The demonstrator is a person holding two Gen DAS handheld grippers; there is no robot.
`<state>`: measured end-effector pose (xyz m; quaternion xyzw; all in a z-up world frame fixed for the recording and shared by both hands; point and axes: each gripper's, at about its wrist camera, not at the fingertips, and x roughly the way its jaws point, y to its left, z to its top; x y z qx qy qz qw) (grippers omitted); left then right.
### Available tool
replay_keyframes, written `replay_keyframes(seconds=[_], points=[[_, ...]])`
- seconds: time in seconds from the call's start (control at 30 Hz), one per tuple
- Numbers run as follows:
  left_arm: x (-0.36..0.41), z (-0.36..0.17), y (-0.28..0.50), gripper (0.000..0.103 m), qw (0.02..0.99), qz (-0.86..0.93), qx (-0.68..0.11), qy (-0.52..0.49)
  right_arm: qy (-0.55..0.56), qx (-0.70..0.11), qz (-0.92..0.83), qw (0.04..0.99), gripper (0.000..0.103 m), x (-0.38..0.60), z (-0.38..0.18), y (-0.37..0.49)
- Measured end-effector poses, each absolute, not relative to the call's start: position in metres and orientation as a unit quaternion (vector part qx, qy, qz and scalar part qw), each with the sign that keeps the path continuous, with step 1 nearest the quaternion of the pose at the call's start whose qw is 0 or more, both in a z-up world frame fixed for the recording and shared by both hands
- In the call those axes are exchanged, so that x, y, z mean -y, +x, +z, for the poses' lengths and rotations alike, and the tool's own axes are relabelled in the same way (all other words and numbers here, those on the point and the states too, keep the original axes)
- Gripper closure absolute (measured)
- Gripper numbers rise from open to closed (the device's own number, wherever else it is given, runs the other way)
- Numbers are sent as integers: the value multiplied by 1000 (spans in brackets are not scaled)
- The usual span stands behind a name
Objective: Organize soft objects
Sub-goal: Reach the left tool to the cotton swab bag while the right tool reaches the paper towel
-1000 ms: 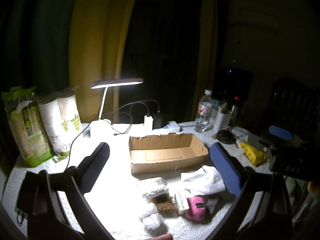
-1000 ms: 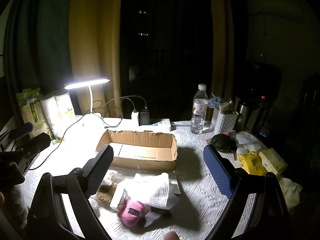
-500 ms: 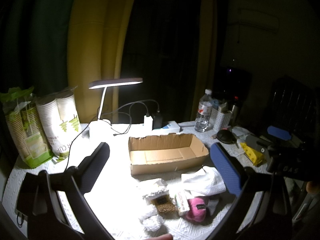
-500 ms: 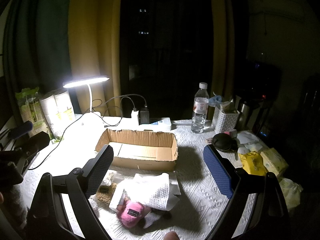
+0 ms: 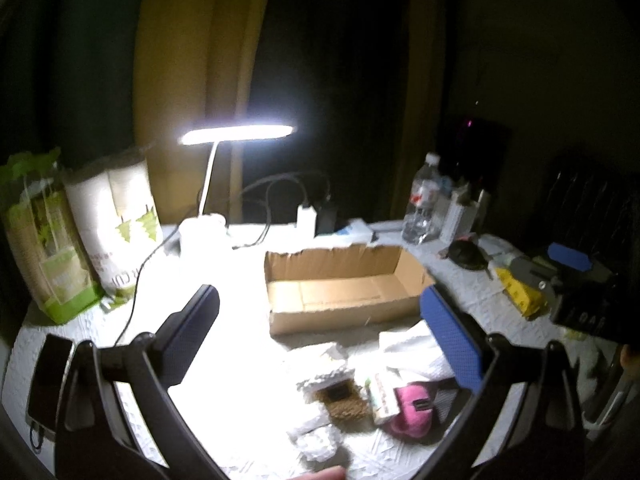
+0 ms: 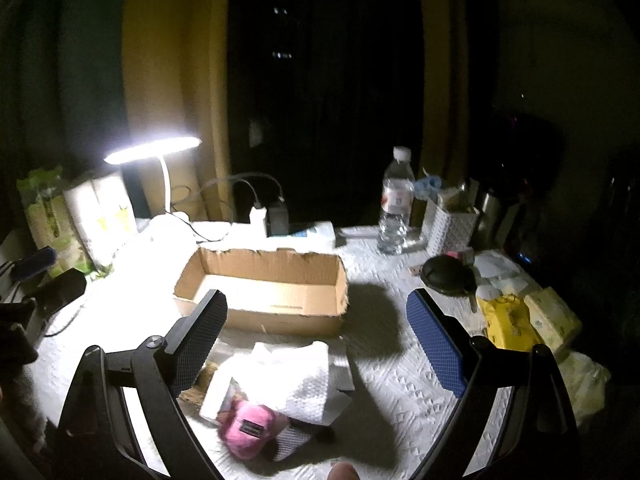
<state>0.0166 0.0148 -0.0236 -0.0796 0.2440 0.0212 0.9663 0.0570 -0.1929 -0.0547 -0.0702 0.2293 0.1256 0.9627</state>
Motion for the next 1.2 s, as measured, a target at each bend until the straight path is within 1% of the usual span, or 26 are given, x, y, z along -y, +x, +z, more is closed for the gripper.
replay_keyframes(seconds=[0.5,0.63,0.7,0.77,0.9,0.97,1.13,1.2], points=[[-21,-111,70,2,930,14,-359,-79,-86,-329,150,928,10,191,-131,100],[-21,-129,78,2,923,15,-377,-81,-87,-344,158,921,10,188,-145,109],[-20,-135,82,2,920,13,-384,-80,-88,-347,164,919,12,185,-148,113],[-18,-141,87,2,918,9,-389,-81,-90,-352,170,916,16,182,-153,118],[-14,-145,99,2,914,0,-396,-82,-93,-361,178,911,18,179,-160,126],[-12,-146,107,2,913,-3,-401,-82,-90,-362,179,911,27,179,-160,130],[-8,-158,128,2,903,-6,-423,-80,-97,-350,209,908,28,169,-157,135],[-7,-165,135,2,897,-9,-434,-80,-105,-349,223,904,30,159,-158,137]])
